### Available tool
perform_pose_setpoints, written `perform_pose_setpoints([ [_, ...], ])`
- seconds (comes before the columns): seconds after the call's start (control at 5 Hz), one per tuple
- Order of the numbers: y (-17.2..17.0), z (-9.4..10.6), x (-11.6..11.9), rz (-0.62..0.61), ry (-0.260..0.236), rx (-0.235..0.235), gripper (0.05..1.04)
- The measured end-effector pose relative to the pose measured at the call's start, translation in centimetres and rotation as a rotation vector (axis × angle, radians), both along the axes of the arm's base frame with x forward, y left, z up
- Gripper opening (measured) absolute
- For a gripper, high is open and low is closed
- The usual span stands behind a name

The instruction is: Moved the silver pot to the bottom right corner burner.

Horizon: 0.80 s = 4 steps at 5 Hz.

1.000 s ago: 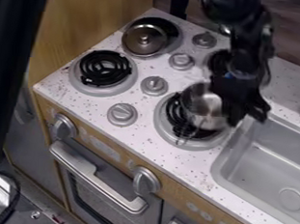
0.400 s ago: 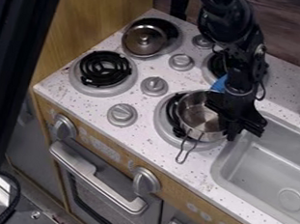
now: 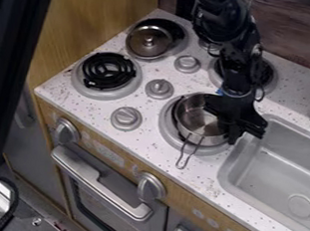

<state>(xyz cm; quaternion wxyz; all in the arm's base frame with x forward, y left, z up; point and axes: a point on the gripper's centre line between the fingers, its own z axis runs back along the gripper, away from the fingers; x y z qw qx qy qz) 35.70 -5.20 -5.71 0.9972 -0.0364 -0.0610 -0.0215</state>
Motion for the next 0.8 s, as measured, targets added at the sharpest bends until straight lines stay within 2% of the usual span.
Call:
perform_pose_setpoints([
  [0.2, 0.5, 0.4, -0.6, 0.018, 0.04, 0.022, 0.397],
  [0.4, 0.1, 2.3, 0.3, -0.013, 0.024, 0.053, 0.691],
  [0.6, -1.2, 6.4, 1.7, -0.044, -0.027, 0.074, 0.958],
  [0.8, -1.9, 8.4, 1.6, -0.041, -0.032, 0.089, 0.998],
])
